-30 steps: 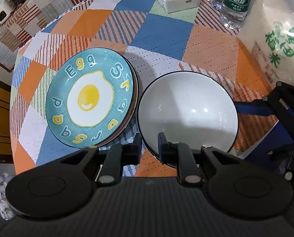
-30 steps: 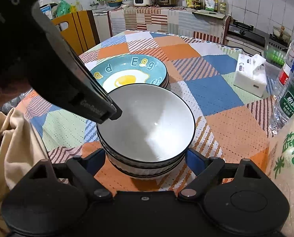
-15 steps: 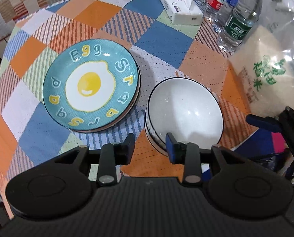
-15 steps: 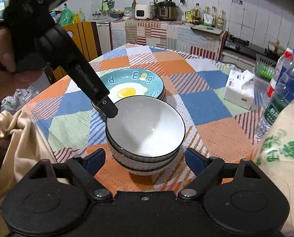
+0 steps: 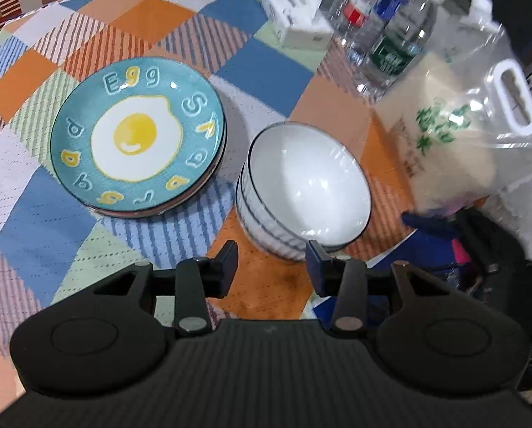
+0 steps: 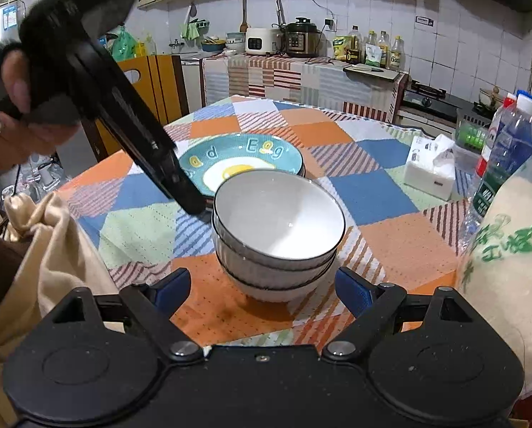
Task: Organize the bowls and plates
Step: 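Grasp the rim of the three-bowl stack with both grippers and lift, then carry the bowl stack over the teal egg plate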
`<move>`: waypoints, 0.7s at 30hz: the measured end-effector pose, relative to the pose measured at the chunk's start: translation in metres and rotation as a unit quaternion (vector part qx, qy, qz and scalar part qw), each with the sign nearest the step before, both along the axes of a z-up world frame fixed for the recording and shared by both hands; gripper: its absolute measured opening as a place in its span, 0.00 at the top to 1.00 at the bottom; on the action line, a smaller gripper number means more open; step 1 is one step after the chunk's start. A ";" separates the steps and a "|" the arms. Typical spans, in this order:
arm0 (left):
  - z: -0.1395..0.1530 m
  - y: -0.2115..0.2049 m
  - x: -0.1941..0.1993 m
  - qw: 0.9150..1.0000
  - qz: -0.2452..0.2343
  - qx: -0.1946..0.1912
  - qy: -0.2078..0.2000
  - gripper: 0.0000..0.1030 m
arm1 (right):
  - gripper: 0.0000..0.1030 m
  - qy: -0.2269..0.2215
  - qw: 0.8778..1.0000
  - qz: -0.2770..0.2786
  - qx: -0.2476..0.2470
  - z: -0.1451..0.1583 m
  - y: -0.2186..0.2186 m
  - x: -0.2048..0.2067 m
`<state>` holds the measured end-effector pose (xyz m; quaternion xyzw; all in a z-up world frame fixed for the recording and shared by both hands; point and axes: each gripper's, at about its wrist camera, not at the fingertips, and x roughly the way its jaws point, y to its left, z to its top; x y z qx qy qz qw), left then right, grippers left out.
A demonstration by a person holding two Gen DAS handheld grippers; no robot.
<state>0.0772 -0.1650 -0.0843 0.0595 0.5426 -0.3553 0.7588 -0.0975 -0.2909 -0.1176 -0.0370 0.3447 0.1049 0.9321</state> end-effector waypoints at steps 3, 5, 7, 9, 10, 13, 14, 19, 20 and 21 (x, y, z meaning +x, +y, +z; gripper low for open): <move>0.001 0.006 0.004 0.999 0.016 -0.028 0.001 0.59 | 0.12 0.022 0.999 -0.015 0.022 -0.015 -0.005 0.009; 0.001 0.009 0.007 0.999 0.033 -0.037 0.001 0.52 | 0.12 0.033 0.999 -0.022 0.034 -0.024 -0.007 0.016; -0.001 0.008 0.010 0.998 0.038 -0.044 0.006 0.48 | 0.12 0.039 0.998 -0.021 0.033 -0.033 -0.005 0.022; -0.005 0.004 0.014 0.998 0.040 -0.044 0.011 0.47 | 0.12 0.050 0.998 -0.020 0.032 -0.042 -0.005 0.029; -0.008 0.002 0.016 0.998 0.040 -0.044 0.014 0.47 | 0.12 0.055 0.998 -0.022 0.033 -0.047 -0.005 0.034; -0.023 -0.006 0.023 0.998 0.045 -0.036 0.025 0.47 | 0.12 0.072 0.996 -0.034 0.042 -0.059 -0.009 0.044; -0.028 -0.007 0.024 0.998 0.047 -0.034 0.030 0.47 | 0.12 0.076 0.995 -0.041 0.041 -0.064 -0.009 0.047; -0.051 -0.011 0.028 0.996 0.053 -0.038 0.057 0.47 | 0.12 0.056 0.998 -0.037 0.012 -0.078 0.001 0.048; -0.054 -0.011 0.028 0.996 0.052 -0.043 0.059 0.49 | 0.12 0.050 0.998 -0.031 0.005 -0.079 0.004 0.047; -0.056 -0.012 0.028 0.996 0.046 -0.049 0.063 0.50 | 0.12 0.044 0.999 -0.026 -0.003 -0.081 0.007 0.046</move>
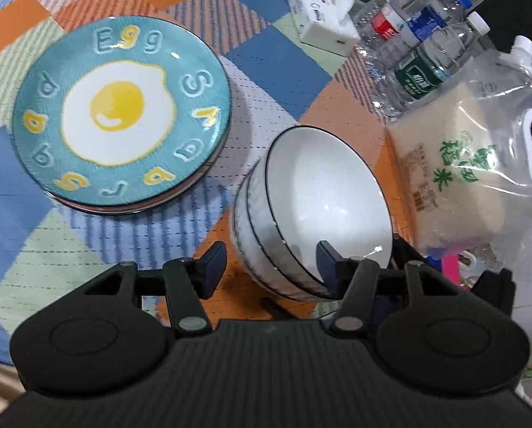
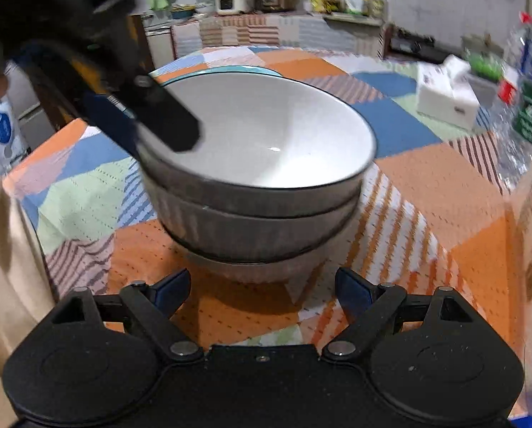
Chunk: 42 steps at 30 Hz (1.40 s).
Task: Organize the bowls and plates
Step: 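Carry the bowl stack over the teal egg plate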
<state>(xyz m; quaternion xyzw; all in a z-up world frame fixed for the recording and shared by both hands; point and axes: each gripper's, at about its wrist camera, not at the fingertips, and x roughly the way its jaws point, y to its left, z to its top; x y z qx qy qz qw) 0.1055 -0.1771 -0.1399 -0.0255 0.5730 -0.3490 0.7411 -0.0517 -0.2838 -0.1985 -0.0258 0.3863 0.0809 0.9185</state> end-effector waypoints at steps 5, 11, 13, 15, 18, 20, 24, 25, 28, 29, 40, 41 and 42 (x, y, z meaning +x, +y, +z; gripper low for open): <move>0.001 -0.005 -0.004 1.000 -0.017 0.001 -0.025 0.52 | 0.11 -0.024 1.000 -0.003 -0.003 -0.003 0.004 -0.001; -0.006 -0.006 -0.006 0.999 -0.010 0.010 -0.043 0.57 | 0.04 -0.038 0.999 -0.011 -0.010 -0.006 0.002 0.012; -0.011 -0.006 -0.006 0.999 -0.007 0.012 -0.040 0.58 | 0.04 -0.041 0.999 -0.012 -0.016 -0.006 0.004 0.014; -0.014 -0.004 -0.003 1.000 0.000 0.005 -0.030 0.58 | 0.03 -0.041 0.999 -0.011 -0.012 -0.006 0.003 0.016; -0.018 -0.003 0.002 1.000 0.007 0.000 -0.017 0.57 | 0.03 -0.041 0.999 -0.011 0.010 -0.004 0.000 0.018; -0.022 -0.004 0.003 1.000 0.011 -0.001 -0.013 0.57 | 0.02 -0.041 0.999 -0.012 0.025 -0.004 -0.003 0.020; -0.032 -0.007 0.006 1.000 0.019 0.001 -0.009 0.60 | 0.02 -0.049 0.998 -0.009 0.027 -0.005 -0.004 0.018; -0.034 -0.007 0.007 1.000 0.024 -0.004 -0.006 0.59 | 0.02 -0.049 0.998 -0.009 0.027 -0.005 -0.005 0.018; -0.037 -0.006 0.010 1.000 0.025 -0.012 0.005 0.60 | 0.02 -0.052 0.998 -0.007 0.028 -0.005 -0.006 0.018; -0.037 -0.006 0.009 1.000 0.020 -0.011 0.003 0.60 | 0.02 -0.052 0.998 -0.007 0.027 -0.005 -0.006 0.017; -0.025 0.001 -0.001 1.000 -0.007 0.009 -0.004 0.60 | 0.03 -0.050 0.998 0.003 0.023 -0.002 0.003 0.006; -0.022 0.003 -0.002 1.000 -0.009 0.008 -0.006 0.60 | 0.03 -0.054 0.998 0.003 0.026 0.000 0.005 0.004; -0.018 0.004 -0.002 1.000 -0.012 0.006 -0.011 0.60 | 0.03 -0.059 0.998 0.003 0.025 0.002 0.005 0.003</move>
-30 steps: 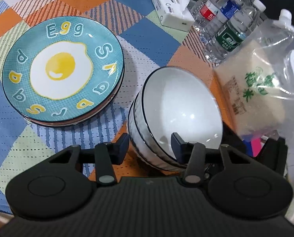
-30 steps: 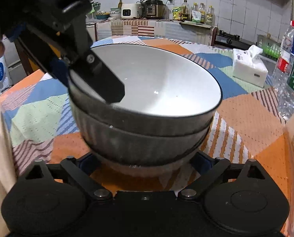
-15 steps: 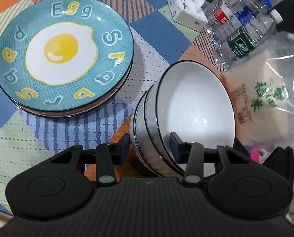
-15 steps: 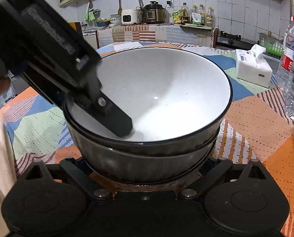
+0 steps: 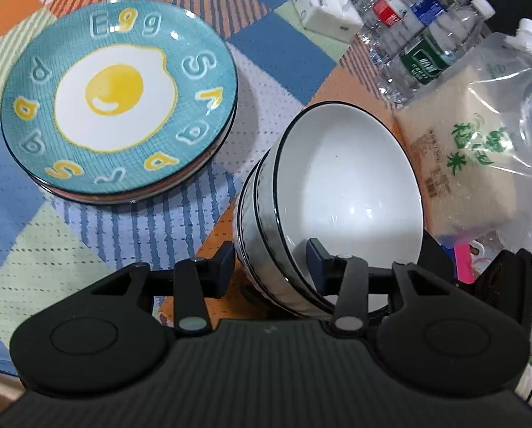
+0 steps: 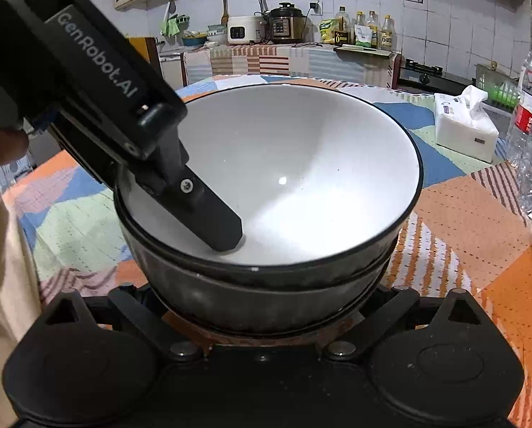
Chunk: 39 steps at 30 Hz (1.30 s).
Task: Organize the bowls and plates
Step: 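Carry the bowl stack over the teal egg plate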
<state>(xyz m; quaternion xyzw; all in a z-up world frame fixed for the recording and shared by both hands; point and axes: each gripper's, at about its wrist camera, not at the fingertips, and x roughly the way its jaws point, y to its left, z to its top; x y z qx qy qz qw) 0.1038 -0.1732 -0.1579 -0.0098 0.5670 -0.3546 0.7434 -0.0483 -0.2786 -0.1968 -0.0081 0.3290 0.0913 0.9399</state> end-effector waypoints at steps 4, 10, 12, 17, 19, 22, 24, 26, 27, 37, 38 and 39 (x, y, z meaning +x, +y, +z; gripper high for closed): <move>0.022 0.002 0.000 1.000 -0.013 0.002 -0.015 0.60 | 0.03 -0.030 0.999 0.002 -0.027 0.013 0.007 -0.003; 0.059 0.011 0.000 0.999 -0.017 -0.011 -0.026 0.60 | 0.03 -0.056 0.998 0.005 -0.024 0.048 0.007 -0.006; 0.068 0.015 -0.001 0.999 -0.020 -0.011 -0.035 0.60 | 0.03 -0.059 0.998 0.010 -0.030 0.057 0.008 -0.006; 0.084 0.026 0.009 1.000 -0.009 -0.009 -0.028 0.60 | 0.03 -0.061 0.998 0.020 -0.024 0.071 0.013 -0.002; 0.091 0.033 0.013 0.999 -0.002 -0.011 -0.034 0.60 | 0.03 -0.065 0.997 0.023 -0.025 0.076 0.016 0.002; 0.102 0.043 0.019 0.999 0.011 -0.009 -0.050 0.60 | 0.03 -0.077 0.996 0.034 -0.026 0.084 0.022 0.012; 0.109 0.050 0.024 0.998 0.023 -0.008 -0.058 0.60 | 0.03 -0.082 0.995 0.042 -0.025 0.090 0.023 0.022; 0.113 0.056 0.031 0.997 0.034 -0.005 -0.065 0.60 | 0.03 -0.087 0.995 0.053 -0.024 0.093 0.026 0.032; 0.116 0.057 0.034 0.996 0.036 -0.001 -0.076 0.60 | 0.03 -0.088 0.994 0.058 -0.023 0.094 0.026 0.038; 0.106 0.068 0.078 0.991 0.076 0.027 -0.102 0.60 | 0.03 -0.081 0.993 0.086 -0.023 0.087 0.038 0.093; 0.101 0.069 0.082 0.991 0.079 0.029 -0.100 0.60 | 0.03 -0.078 0.993 0.088 -0.023 0.085 0.039 0.096; 0.096 0.070 0.087 0.991 0.081 0.031 -0.098 0.60 | 0.03 -0.074 0.993 0.090 -0.020 0.081 0.039 0.099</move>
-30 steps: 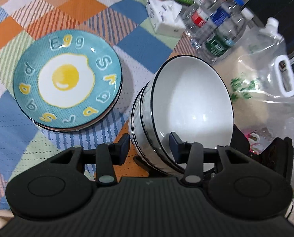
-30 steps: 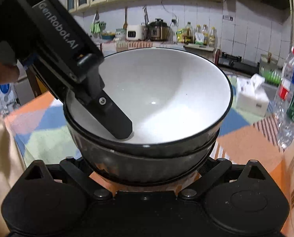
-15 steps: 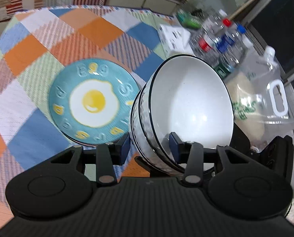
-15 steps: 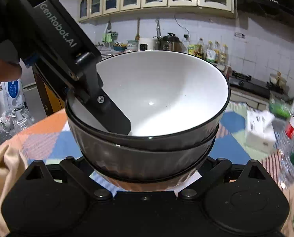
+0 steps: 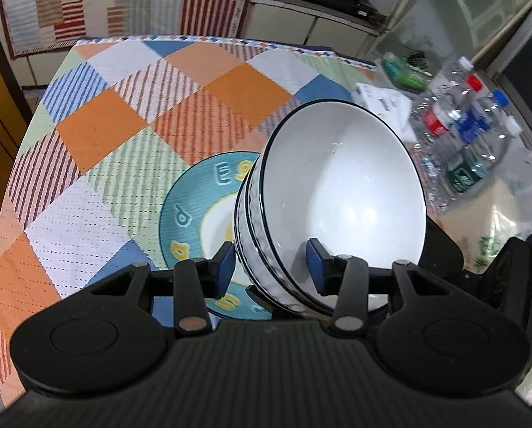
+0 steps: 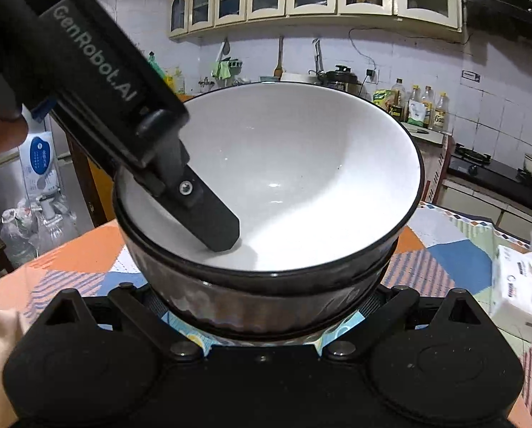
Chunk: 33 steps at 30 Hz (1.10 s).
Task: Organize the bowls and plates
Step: 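Carry the bowl stack over the teal egg plate, then lower the bowl stack onto the egg plate and open both grippers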
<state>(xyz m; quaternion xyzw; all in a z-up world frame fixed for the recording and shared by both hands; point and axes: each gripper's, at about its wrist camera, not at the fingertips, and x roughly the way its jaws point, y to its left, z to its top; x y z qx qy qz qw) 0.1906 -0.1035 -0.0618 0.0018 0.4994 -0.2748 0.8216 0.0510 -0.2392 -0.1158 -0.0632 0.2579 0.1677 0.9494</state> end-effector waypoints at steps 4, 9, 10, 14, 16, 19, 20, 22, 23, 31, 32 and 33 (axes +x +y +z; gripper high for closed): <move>-0.021 0.003 0.014 1.000 0.009 0.001 0.011 0.60 | 0.03 0.024 1.000 0.002 0.012 -0.016 0.002 0.012; -0.042 0.006 0.027 1.000 0.018 -0.001 0.020 0.60 | 0.03 0.048 0.999 -0.003 0.012 -0.033 0.006 0.027; -0.046 0.007 0.029 1.000 0.019 -0.003 0.022 0.60 | 0.03 0.052 0.999 -0.006 0.012 -0.036 0.006 0.029; -0.057 0.006 0.036 0.999 0.021 -0.002 0.027 0.60 | 0.03 0.061 0.998 -0.013 0.009 -0.044 0.010 0.034; -0.060 0.006 0.036 0.999 0.021 -0.001 0.027 0.60 | 0.03 0.064 0.998 -0.016 0.007 -0.046 0.011 0.035; -0.065 0.005 0.037 0.999 0.021 -0.001 0.030 0.60 | 0.03 0.064 0.998 -0.014 -0.005 -0.049 0.014 0.037; -0.066 0.005 0.037 0.999 0.021 0.000 0.030 0.60 | 0.03 0.063 0.998 -0.013 -0.010 -0.050 0.014 0.036; -0.069 0.003 0.037 0.999 0.021 0.004 0.030 0.60 | 0.03 0.067 0.998 -0.012 -0.012 -0.052 0.015 0.037; -0.072 0.002 0.037 0.999 0.022 0.005 0.029 0.60 | 0.03 0.070 0.997 -0.012 -0.013 -0.053 0.015 0.037; -0.072 -0.002 0.037 1.000 0.020 0.012 0.016 0.60 | 0.03 0.071 0.997 -0.016 -0.005 -0.055 0.011 0.043; -0.073 -0.003 0.036 1.000 0.021 0.012 0.011 0.59 | 0.03 0.072 0.997 -0.017 -0.004 -0.056 0.010 0.044; -0.073 -0.004 0.034 1.000 0.021 0.012 0.005 0.59 | 0.03 0.074 0.997 -0.019 -0.001 -0.056 0.010 0.044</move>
